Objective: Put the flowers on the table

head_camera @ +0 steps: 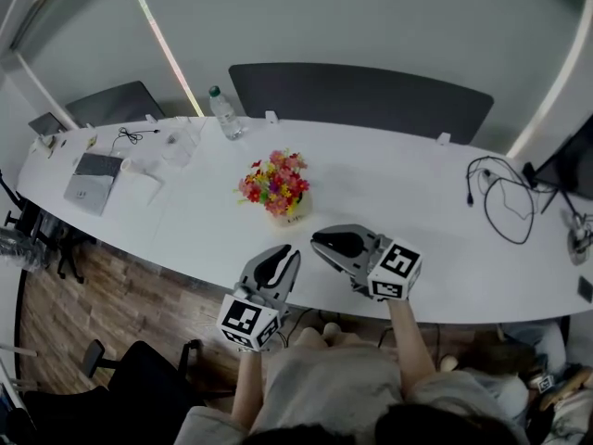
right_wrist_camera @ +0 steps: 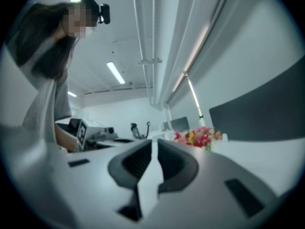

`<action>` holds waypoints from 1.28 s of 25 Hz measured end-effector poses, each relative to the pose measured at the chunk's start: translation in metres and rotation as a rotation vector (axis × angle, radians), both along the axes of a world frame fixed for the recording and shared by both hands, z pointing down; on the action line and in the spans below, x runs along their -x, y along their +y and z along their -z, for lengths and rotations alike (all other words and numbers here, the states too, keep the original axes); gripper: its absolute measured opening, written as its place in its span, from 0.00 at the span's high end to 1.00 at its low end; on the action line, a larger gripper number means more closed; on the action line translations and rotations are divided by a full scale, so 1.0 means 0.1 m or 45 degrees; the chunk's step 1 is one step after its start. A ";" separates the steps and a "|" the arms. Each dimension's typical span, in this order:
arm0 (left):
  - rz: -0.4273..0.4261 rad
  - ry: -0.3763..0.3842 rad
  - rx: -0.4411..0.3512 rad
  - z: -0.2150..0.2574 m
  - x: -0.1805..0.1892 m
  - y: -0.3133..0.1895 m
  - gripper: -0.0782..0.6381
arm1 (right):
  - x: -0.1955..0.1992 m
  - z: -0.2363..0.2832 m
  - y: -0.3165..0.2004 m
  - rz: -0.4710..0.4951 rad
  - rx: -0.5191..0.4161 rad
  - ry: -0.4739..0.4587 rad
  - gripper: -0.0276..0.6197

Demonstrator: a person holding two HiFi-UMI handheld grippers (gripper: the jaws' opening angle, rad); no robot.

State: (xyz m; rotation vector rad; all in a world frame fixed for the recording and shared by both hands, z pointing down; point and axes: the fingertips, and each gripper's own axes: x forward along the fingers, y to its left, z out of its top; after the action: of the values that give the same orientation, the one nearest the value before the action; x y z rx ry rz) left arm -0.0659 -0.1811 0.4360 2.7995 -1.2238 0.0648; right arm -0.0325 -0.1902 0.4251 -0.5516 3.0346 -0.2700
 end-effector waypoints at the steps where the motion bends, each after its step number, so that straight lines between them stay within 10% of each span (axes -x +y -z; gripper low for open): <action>1: 0.005 -0.002 -0.008 0.02 0.00 0.00 0.79 | 0.00 0.01 0.01 -0.001 -0.005 -0.004 0.88; 32: -0.011 -0.008 -0.042 0.11 -0.02 -0.06 0.84 | -0.02 0.06 -0.01 0.007 -0.046 -0.019 0.92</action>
State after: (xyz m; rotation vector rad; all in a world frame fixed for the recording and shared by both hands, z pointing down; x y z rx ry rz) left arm -0.0636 -0.1872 0.4253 2.8347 -1.2258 0.0546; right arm -0.0303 -0.1909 0.4188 -0.5363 3.0207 -0.2175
